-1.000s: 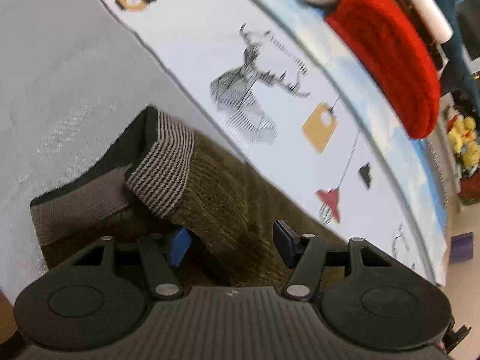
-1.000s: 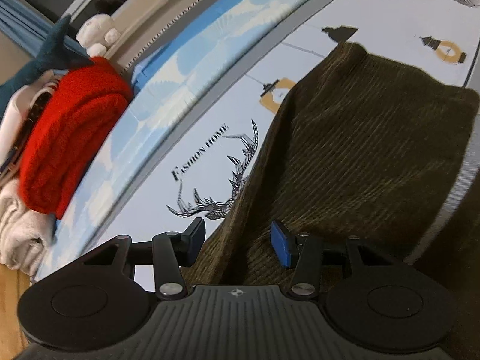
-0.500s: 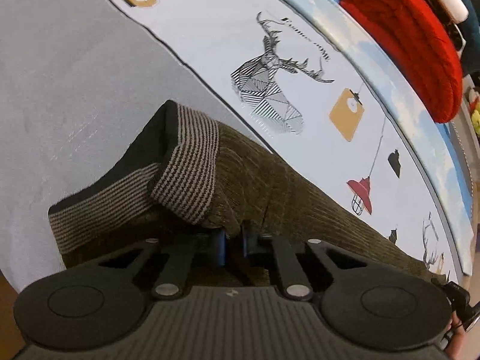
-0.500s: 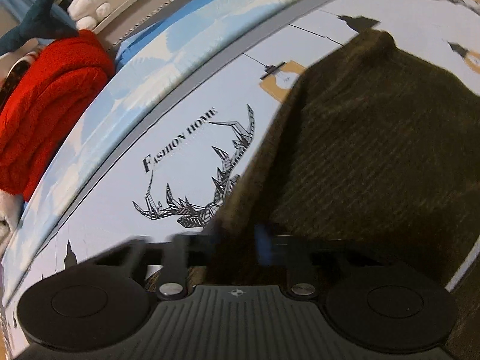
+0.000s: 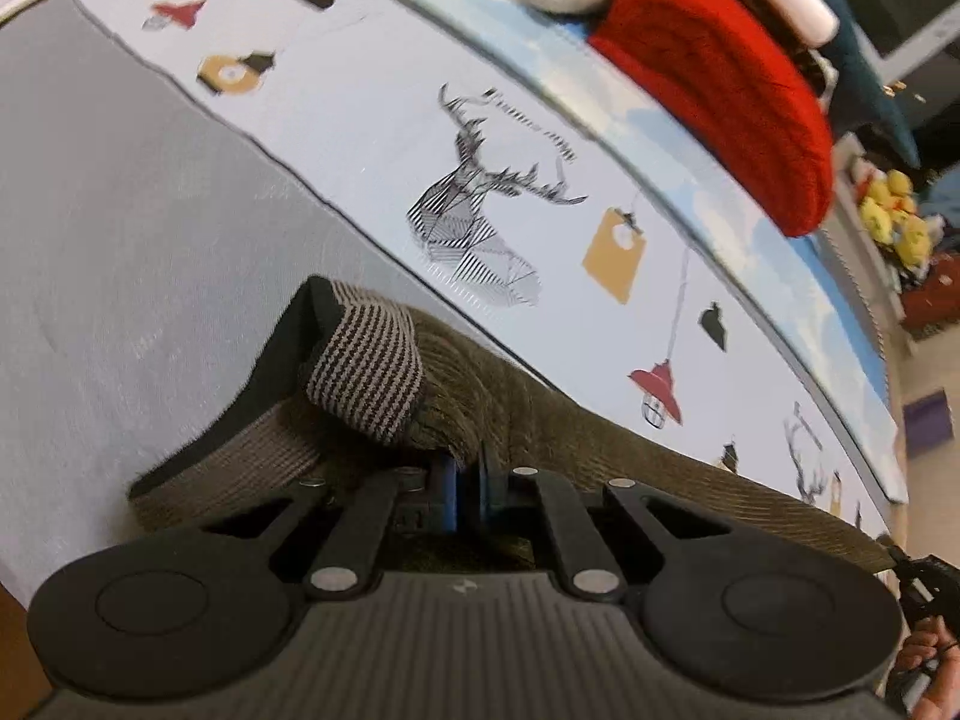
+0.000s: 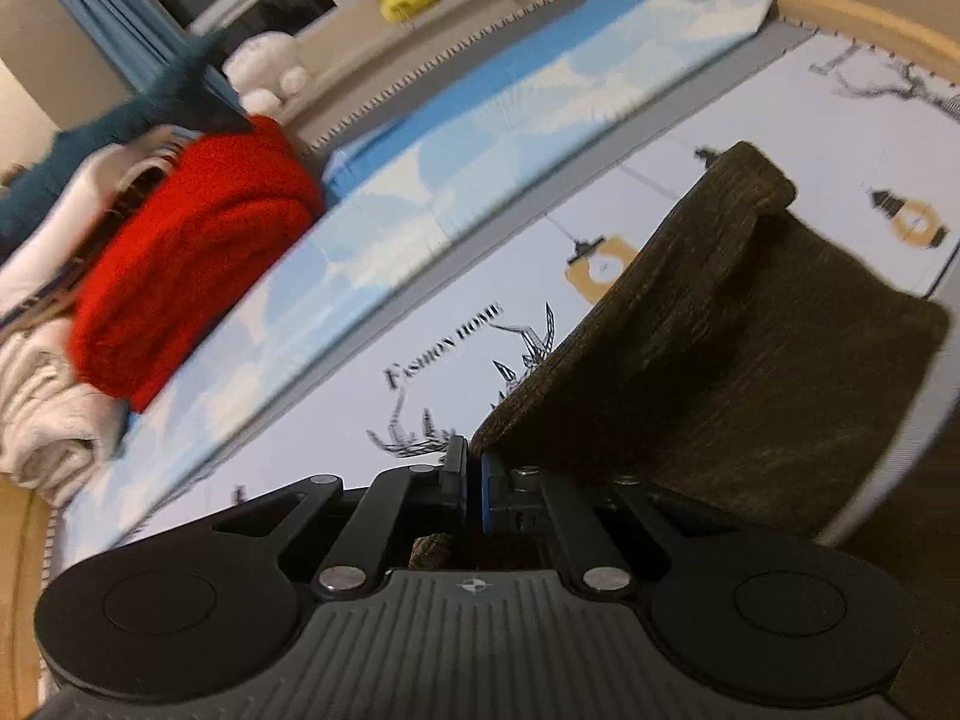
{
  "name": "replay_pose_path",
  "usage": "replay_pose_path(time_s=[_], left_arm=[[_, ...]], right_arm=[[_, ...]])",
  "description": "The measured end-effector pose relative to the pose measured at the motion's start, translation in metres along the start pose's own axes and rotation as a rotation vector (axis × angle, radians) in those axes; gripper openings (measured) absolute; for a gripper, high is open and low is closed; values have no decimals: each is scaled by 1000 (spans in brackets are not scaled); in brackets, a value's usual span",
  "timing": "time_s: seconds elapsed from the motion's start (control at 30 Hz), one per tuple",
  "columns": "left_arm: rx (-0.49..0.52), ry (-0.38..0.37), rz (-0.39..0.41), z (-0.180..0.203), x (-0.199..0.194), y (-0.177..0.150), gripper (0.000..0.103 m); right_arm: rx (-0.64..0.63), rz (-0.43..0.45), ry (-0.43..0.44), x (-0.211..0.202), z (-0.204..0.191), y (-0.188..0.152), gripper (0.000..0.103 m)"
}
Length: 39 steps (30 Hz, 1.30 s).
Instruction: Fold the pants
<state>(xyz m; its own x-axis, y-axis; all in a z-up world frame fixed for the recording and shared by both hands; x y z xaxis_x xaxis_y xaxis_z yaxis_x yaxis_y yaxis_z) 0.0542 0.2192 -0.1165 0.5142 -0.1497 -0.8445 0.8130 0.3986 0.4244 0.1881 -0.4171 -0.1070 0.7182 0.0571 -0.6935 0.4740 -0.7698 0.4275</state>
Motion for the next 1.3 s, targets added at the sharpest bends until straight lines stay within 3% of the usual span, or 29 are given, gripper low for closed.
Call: replay_pose_path(time_s=[0.13, 0.23, 0.47, 0.67, 0.73, 0.83, 0.93, 1.03, 1.3], left_arm=[[50, -42, 27, -11, -22, -3, 6], [69, -51, 3, -24, -28, -11, 6], [150, -16, -186, -38, -2, -31, 8], [113, 4, -207, -41, 5, -33, 13], [109, 18, -217, -41, 7, -33, 18], [111, 37, -234, -43, 10, -34, 33], [105, 48, -244, -45, 13, -35, 36], [101, 62, -250, -47, 15, -35, 47], [100, 68, -253, -46, 19, -33, 49]], right_arm=[[-38, -21, 8, -64, 13, -15, 3], [-105, -73, -9, -103, 34, -42, 3], [-246, -389, -173, -109, 107, -105, 8], [-201, -241, -195, -126, 132, -70, 11], [-190, -177, -200, -131, 133, -58, 18], [-193, -80, -193, -137, 134, -46, 32], [-196, -18, -205, -130, 133, -34, 34], [-184, 30, -220, -125, 132, -23, 37], [-107, 130, -253, -113, 146, 5, 37]])
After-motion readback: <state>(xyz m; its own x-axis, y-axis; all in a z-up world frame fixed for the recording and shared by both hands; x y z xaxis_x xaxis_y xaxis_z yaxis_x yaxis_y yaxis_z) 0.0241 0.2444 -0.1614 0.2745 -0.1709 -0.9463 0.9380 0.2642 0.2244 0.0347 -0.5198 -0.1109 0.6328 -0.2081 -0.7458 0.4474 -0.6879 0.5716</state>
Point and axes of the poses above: each gripper's, at about its wrist camera, not at the fingertips, and x roughly the way its jaws point, z to its right, y to its top, the point moved 5 cm from there along x, roughly the way its jaws point, and after that the axes turned 13 degrees about x, right-handed, at the moved point
